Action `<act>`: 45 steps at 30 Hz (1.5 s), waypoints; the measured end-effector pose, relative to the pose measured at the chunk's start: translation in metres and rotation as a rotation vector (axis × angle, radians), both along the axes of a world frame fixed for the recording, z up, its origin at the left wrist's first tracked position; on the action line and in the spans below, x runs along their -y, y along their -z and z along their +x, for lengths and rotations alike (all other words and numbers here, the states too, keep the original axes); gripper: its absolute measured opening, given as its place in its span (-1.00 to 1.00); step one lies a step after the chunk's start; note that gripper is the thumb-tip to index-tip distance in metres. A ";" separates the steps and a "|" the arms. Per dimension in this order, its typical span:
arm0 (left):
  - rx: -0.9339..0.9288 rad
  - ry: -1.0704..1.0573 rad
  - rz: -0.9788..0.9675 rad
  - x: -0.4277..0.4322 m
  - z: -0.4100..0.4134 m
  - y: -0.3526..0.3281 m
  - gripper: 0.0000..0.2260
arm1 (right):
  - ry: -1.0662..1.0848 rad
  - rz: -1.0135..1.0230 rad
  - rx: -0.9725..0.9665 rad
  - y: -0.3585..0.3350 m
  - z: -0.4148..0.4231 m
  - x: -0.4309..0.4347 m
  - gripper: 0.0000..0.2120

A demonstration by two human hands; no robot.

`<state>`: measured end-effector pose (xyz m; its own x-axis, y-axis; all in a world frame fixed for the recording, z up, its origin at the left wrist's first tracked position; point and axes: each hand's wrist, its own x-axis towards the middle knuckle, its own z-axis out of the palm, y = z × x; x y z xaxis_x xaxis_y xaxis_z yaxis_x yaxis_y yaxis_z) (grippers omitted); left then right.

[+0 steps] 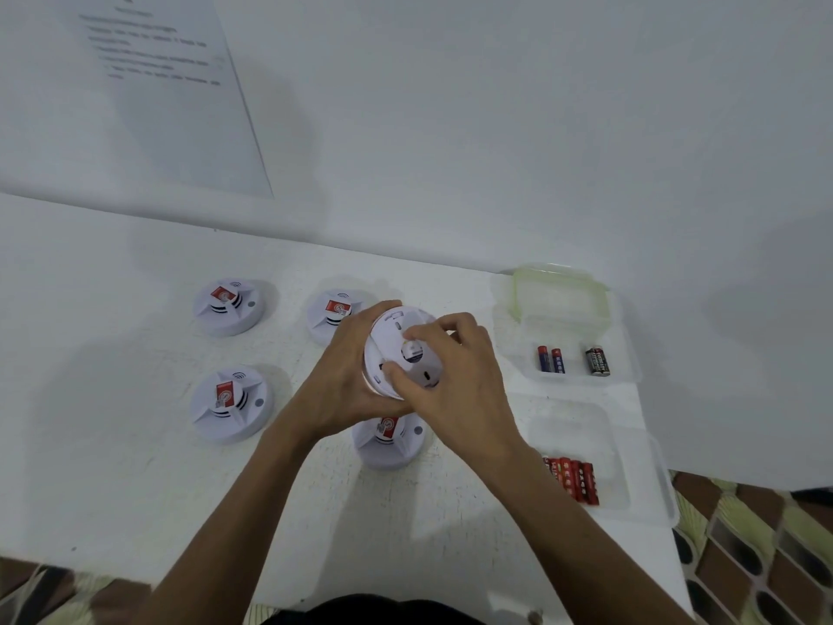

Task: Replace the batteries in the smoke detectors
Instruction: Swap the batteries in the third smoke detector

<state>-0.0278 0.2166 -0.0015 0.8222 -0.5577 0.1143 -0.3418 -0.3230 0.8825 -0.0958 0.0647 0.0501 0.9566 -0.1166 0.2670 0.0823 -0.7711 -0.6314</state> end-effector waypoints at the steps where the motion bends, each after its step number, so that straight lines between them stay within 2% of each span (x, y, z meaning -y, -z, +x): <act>1: 0.000 0.006 -0.005 0.000 0.001 0.000 -0.23 | 0.008 0.004 0.002 0.000 0.000 0.000 -0.65; 4: 0.077 0.002 -0.033 0.001 0.000 -0.006 -0.19 | 0.013 0.000 0.015 -0.001 -0.001 -0.001 -0.66; 7: 0.159 -0.017 -0.031 0.002 -0.002 -0.015 -0.25 | 0.013 0.013 0.002 -0.003 -0.002 -0.002 -0.67; 14: 0.246 -0.035 -0.039 0.005 -0.004 -0.017 -0.27 | 0.098 -0.022 0.029 -0.003 -0.009 -0.014 -0.63; 17: 0.294 -0.058 -0.039 0.006 -0.005 -0.016 -0.22 | 0.138 0.017 0.048 -0.004 -0.009 -0.021 -0.62; 20: 0.262 -0.060 -0.016 0.005 -0.003 -0.009 -0.14 | 0.183 0.084 0.074 -0.003 -0.008 -0.025 -0.60; 24: 0.055 -0.021 -0.072 0.003 0.001 0.002 0.01 | 0.225 0.103 0.073 -0.002 -0.009 -0.027 -0.59; 26: 0.069 -0.007 -0.053 0.003 0.002 0.002 0.00 | 0.209 0.105 0.050 -0.002 -0.010 -0.024 -0.59; 28: 0.176 -0.003 0.000 0.002 0.001 -0.003 -0.13 | 0.158 0.124 0.021 0.000 -0.010 -0.018 -0.60; 32: 0.315 -0.012 0.071 -0.001 0.002 -0.006 -0.17 | 0.030 0.250 -0.047 0.002 -0.010 -0.001 -0.60; 35: 0.425 -0.033 0.041 -0.001 0.001 -0.019 -0.20 | -0.065 0.379 -0.160 -0.004 -0.009 0.011 -0.63; 39: 0.479 -0.072 0.031 0.002 0.001 -0.028 -0.10 | -0.163 0.625 -0.301 -0.010 -0.005 0.021 -0.59; 42: 0.551 -0.093 0.047 0.009 -0.002 -0.032 -0.10 | -0.209 0.751 -0.343 -0.011 -0.006 0.028 -0.52; 45: 0.471 -0.063 0.012 0.015 -0.004 -0.032 -0.17 | -0.229 0.958 -0.328 -0.014 -0.009 0.035 -0.63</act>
<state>-0.0320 0.2015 0.0310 0.7147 -0.5120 0.4765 -0.6832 -0.3653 0.6323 -0.1045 0.0299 0.0640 0.9915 0.0509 -0.1195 -0.1232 0.0781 -0.9893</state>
